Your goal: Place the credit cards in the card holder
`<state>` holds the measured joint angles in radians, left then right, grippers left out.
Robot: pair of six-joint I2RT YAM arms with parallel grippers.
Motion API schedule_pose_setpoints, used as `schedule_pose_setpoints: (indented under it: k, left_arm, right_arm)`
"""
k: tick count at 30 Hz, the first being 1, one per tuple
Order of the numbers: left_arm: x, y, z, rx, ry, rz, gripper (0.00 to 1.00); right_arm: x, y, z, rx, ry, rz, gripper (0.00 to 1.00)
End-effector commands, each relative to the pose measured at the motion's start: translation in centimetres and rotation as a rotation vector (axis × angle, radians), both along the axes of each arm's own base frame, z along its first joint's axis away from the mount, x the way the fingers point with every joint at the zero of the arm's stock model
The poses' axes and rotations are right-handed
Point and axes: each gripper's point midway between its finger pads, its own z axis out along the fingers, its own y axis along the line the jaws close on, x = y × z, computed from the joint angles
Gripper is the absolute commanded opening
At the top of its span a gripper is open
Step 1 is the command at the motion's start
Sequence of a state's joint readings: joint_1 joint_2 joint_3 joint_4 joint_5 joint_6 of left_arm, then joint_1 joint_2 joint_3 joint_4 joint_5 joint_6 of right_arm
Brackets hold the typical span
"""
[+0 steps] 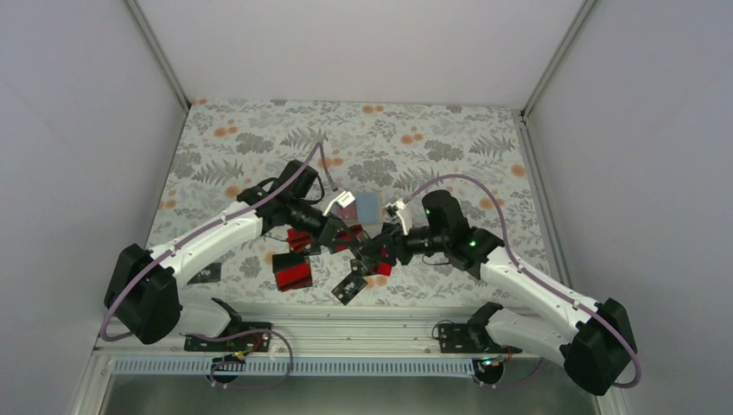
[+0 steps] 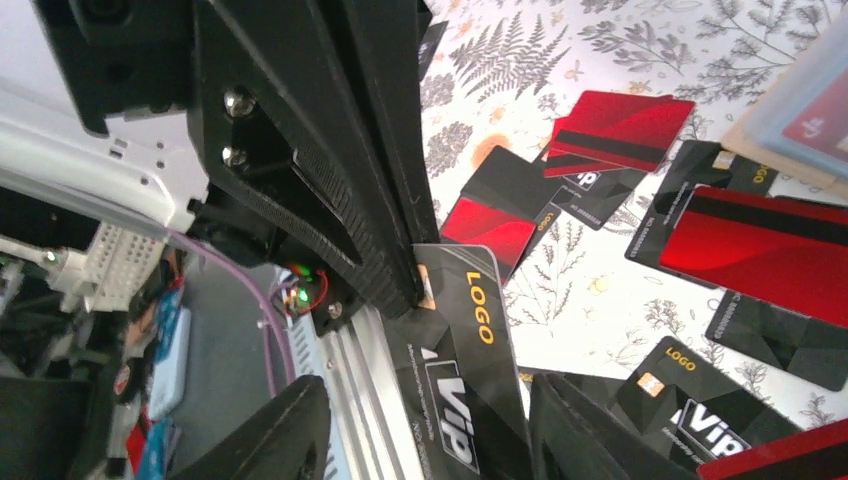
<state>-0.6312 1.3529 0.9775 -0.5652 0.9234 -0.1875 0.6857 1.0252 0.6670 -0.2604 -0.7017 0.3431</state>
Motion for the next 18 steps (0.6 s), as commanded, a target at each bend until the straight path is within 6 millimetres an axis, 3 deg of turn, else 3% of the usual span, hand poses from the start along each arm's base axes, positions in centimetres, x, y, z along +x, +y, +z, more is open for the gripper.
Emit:
schedule_pose_setpoints:
  k: [1, 13, 18]
  left_arm:
    - [-0.7, 0.0, 1.0, -0.045, 0.001, -0.043, 0.02]
    - [-0.8, -0.4, 1.9, -0.09, -0.016, -0.068, 0.02]
    - [0.2, -0.4, 2.3, -0.079, -0.066, -0.022, 0.02]
  right_arm:
    - [-1.3, 0.2, 0.7, 0.061, 0.012, 0.066, 0.43]
    - [-2.8, 0.7, 1.4, 0.138, 0.044, 0.15, 0.06]
    - [-2.4, 0.9, 2.0, 0.156, 0.047, 0.134, 0.04]
